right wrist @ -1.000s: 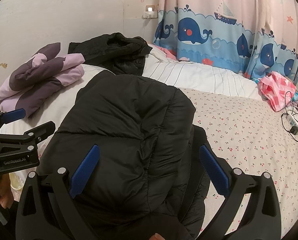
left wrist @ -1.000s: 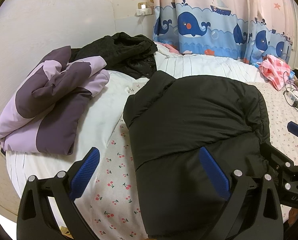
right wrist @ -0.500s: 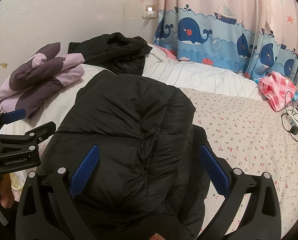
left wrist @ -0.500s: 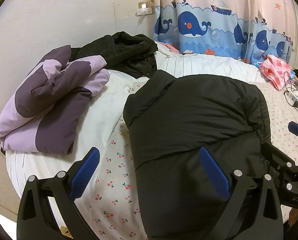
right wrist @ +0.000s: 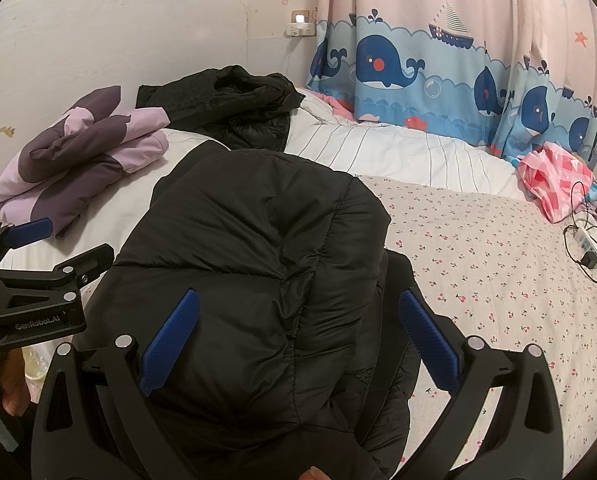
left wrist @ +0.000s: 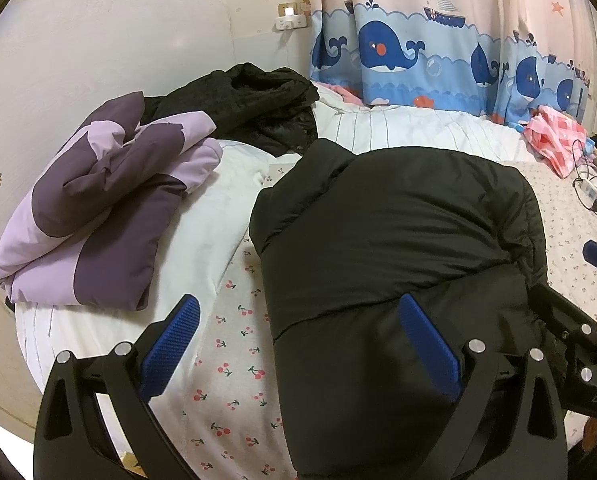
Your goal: Fold large clothes
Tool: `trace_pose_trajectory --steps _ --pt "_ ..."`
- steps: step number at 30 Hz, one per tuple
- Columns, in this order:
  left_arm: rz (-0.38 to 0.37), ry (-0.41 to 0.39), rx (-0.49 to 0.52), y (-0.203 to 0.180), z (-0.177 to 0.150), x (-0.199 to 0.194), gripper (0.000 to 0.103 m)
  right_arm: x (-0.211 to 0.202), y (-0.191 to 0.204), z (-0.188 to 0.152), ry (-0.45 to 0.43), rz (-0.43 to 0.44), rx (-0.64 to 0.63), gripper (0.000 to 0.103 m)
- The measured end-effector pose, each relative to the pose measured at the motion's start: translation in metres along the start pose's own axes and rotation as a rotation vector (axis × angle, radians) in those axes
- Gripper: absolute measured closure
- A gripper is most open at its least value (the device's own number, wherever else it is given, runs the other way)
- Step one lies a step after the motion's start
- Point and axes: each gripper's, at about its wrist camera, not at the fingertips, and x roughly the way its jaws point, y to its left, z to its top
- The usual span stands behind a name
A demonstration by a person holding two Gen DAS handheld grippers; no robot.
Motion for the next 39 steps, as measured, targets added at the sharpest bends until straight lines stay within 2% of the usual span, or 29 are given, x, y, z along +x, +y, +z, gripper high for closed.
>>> trace_pose_trajectory --steps 19,23,28,36,39 --pt "0.009 0.012 0.006 -0.004 0.001 0.002 0.007 0.0 0.0 0.0 -0.001 0.0 0.001 0.007" --pt "0.023 0.064 -0.006 -0.003 0.001 0.008 0.007 -0.001 -0.003 -0.001 0.0 0.0 0.002 0.007" --pt "-0.051 0.095 -0.071 0.007 0.001 0.011 0.007 -0.001 -0.004 -0.001 -0.002 -0.002 0.004 0.007" --pt "-0.078 0.107 -0.101 0.008 0.003 0.014 0.007 -0.003 -0.008 -0.004 -0.008 -0.01 0.008 0.007" --pt "-0.062 0.093 -0.093 0.005 0.004 0.012 0.007 -0.005 -0.01 -0.004 -0.009 -0.009 0.01 0.007"
